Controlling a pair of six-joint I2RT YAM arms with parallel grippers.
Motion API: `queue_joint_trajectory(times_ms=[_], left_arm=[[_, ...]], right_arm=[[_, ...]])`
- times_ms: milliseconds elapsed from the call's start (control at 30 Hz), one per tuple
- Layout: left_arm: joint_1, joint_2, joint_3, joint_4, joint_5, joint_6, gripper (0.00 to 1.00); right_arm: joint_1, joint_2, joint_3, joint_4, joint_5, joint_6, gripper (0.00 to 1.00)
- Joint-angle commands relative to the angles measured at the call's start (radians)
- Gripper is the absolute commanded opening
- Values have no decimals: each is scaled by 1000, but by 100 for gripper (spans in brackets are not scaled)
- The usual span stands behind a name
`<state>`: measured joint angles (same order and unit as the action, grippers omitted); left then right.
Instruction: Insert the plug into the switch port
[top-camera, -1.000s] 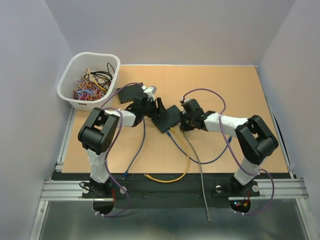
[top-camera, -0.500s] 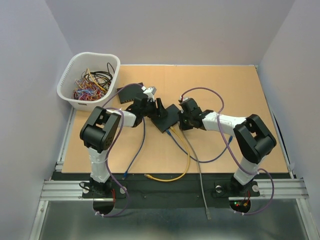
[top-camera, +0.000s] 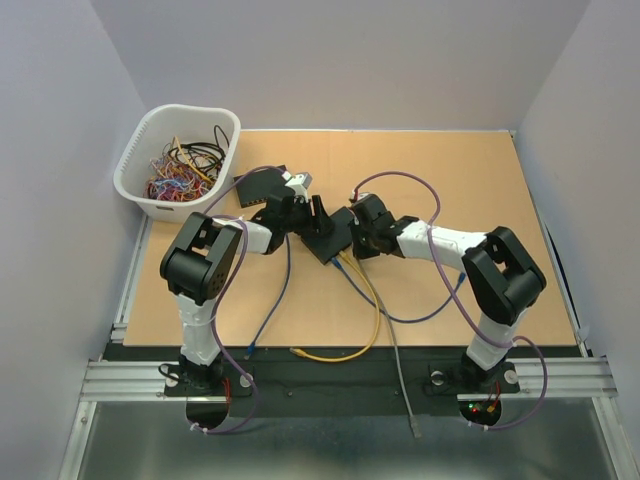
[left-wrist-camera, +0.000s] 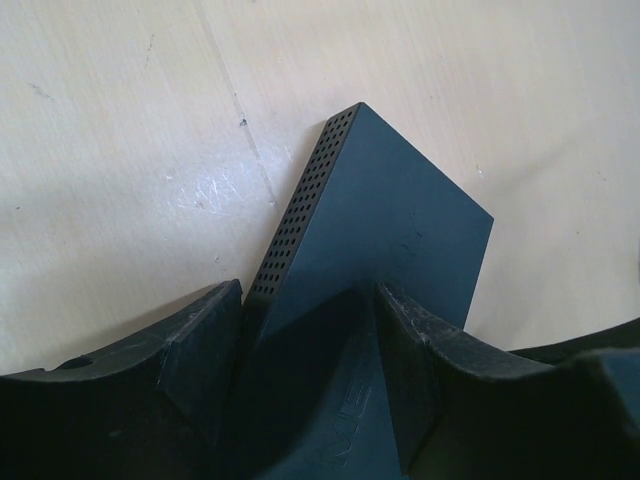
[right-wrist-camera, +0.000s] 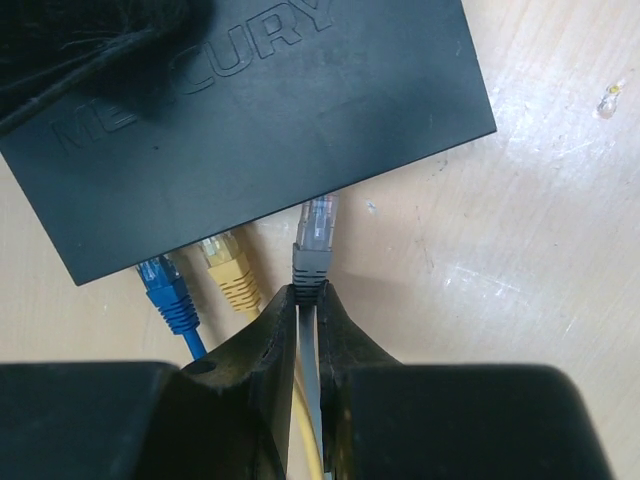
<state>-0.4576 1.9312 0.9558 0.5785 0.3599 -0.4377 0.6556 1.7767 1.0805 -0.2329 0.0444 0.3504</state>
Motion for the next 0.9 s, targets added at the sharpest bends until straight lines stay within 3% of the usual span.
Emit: queue_joint_trajectory(times_ms=[0, 300, 867], left_arm=[[-6, 5, -17, 9, 19, 14, 66], [-7, 11, -14, 9, 31, 33, 65], [-6, 68, 57, -17, 178, 120, 65]], right_arm=[[32, 0, 75, 53, 3, 13, 0], [53, 7, 78, 35, 69, -14, 0], [53, 4, 61, 50, 91, -174, 0]])
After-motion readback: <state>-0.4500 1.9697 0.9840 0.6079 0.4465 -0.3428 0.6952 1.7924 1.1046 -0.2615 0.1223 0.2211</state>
